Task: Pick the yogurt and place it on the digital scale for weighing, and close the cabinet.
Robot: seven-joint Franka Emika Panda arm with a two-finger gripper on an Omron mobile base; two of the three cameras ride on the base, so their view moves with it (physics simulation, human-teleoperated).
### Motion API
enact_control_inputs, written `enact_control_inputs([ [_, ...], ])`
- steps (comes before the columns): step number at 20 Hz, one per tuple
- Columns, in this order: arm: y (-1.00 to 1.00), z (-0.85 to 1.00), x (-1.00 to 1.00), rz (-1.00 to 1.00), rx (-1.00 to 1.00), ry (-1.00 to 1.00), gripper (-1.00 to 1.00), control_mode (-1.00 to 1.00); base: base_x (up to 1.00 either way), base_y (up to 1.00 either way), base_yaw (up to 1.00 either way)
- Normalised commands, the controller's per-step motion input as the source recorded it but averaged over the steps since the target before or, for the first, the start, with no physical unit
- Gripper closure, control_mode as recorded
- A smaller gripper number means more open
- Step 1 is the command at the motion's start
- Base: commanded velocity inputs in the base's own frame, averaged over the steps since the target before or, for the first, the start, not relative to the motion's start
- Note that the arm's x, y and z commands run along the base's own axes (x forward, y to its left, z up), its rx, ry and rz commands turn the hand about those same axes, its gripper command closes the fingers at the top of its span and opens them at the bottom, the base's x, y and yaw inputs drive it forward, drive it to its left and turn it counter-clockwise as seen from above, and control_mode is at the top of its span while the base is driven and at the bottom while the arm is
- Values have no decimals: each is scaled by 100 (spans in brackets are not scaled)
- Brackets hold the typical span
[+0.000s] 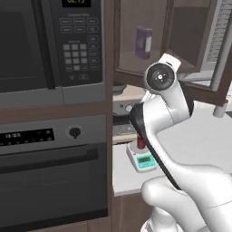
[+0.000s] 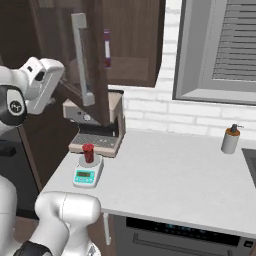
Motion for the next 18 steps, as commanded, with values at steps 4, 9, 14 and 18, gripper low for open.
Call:
enact_control_inputs([
  [4,-70,0,57,-1,22,-1,-100,-100,0,0,0],
  [9,-54,-1,63,0,20,-9,-100,-100,0,0,0],
  [14,-53,-9,83,0,21,-10,-100,-100,0,0,0],
  [18,-46,-9,85,0,19,-7,-100,-100,0,0,0],
])
